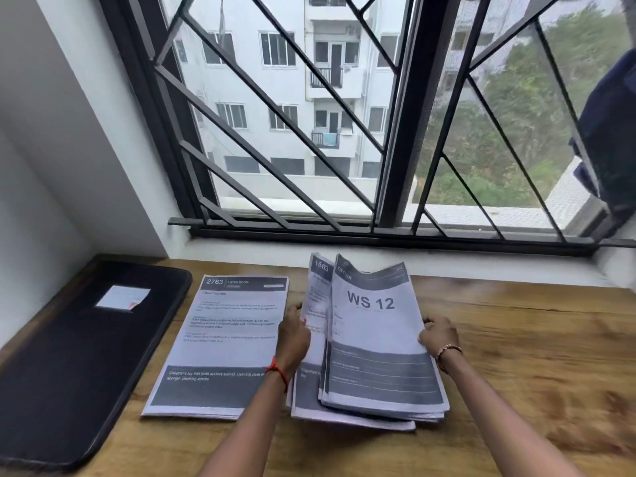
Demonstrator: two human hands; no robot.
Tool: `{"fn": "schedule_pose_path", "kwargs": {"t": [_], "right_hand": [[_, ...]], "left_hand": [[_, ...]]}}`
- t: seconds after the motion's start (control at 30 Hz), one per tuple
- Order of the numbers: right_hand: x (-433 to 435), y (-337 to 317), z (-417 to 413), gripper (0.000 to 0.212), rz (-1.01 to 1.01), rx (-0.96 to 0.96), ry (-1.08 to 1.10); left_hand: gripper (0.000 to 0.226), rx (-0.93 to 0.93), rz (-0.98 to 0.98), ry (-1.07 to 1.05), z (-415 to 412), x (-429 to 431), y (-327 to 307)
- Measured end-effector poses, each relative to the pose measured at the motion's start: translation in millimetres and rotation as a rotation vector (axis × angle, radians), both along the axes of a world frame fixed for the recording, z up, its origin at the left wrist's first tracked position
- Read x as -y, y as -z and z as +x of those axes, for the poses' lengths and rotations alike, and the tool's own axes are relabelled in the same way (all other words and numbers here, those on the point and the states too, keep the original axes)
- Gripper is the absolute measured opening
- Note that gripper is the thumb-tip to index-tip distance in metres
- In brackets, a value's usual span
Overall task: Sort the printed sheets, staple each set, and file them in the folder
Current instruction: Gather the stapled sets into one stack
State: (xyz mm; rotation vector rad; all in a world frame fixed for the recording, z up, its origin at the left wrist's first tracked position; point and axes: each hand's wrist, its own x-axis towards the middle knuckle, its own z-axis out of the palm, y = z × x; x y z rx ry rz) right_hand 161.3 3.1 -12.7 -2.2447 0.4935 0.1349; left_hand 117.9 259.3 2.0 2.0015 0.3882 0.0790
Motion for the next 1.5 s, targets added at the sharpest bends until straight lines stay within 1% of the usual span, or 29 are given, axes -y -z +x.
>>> {"fn": "schedule_pose_path", "kwargs": {"t": [0.13,0.3,0.43,0.53,0.63,0.73,0.83,0.9,0.93,1.0,1.03,1.1,1.2,1.3,1.4,1.43,1.5], "right_hand": [[25.6,2.0,-0.8,0.038,-0.051,0.053,0.115],[57.4,6.1,-4.6,0.038,-0.139,0.032,0.254],[67.3,6.8,-6.4,0.040,-0.166,0.023,0.246],[68.7,6.8,-7.0,0.037,-0.153,0.009,0.260],[69.2,5.2,-7.9,0.036,-0.096,0.005,0.237],[67.7,4.0,-8.3,0.035,0.019,0.034,0.126],[60.9,-7.1,-15.1,0.034,0.137,0.010,0.028],[57.5,-10.1,-19.9,0.036,0.227,-0.109,-0.052],[56.3,-10.4,-21.9,0.033,0.278,-0.178,-0.083],[54.4,-8.1,-23.7,0.014,0.323,-0.288,-0.113],[53.9,-7.4,-23.4,0.019,0.312,-0.307,-0.110],[54.2,-3.6,-21.9,0.034,0.262,-0.299,-0.087],[52.1,4.1,-21.4,0.041,0.164,-0.285,-0.109],[51.3,9.9,-19.6,0.050,-0.005,-0.228,-0.160],[47.4,10.0,-17.0,0.053,-0.121,-0.168,-0.200],[46.4,10.6,-16.1,0.052,-0.133,-0.158,-0.195],[45.1,13.4,-14.1,0.048,-0.158,-0.159,-0.198]], "left_hand": [[0.035,0.070,-0.029,-0.069,4.6,-17.9,-19.2],[0.038,0.136,-0.127,-0.179,15.1,-51.9,-38.3],[0.037,0.185,-0.263,-0.256,22.9,-65.6,-53.2],[0.038,0.215,-0.356,-0.296,28.2,-72.2,-57.4],[0.037,0.197,-0.410,-0.254,28.6,-65.2,-62.2],[0.038,0.147,-0.410,-0.154,25.5,-38.0,-60.2],[0.041,0.070,-0.411,-0.078,21.3,-4.4,-40.3],[0.040,-0.007,-0.430,-0.045,18.3,16.0,-18.7],[0.038,-0.035,-0.433,-0.025,16.6,24.9,-7.7],[0.039,-0.078,-0.435,-0.002,14.6,37.7,10.4],[0.040,-0.093,-0.434,-0.003,15.1,42.5,17.2],[0.040,-0.112,-0.413,0.010,14.9,48.9,25.9],[0.041,-0.119,-0.330,0.041,13.6,53.3,35.0],[0.036,-0.115,-0.120,0.077,8.6,57.7,37.0],[0.034,-0.135,0.198,0.139,6.0,62.4,35.9],[0.034,-0.161,0.250,0.139,5.1,63.4,35.6],[0.039,-0.211,0.248,0.149,2.4,64.5,37.5]]}}
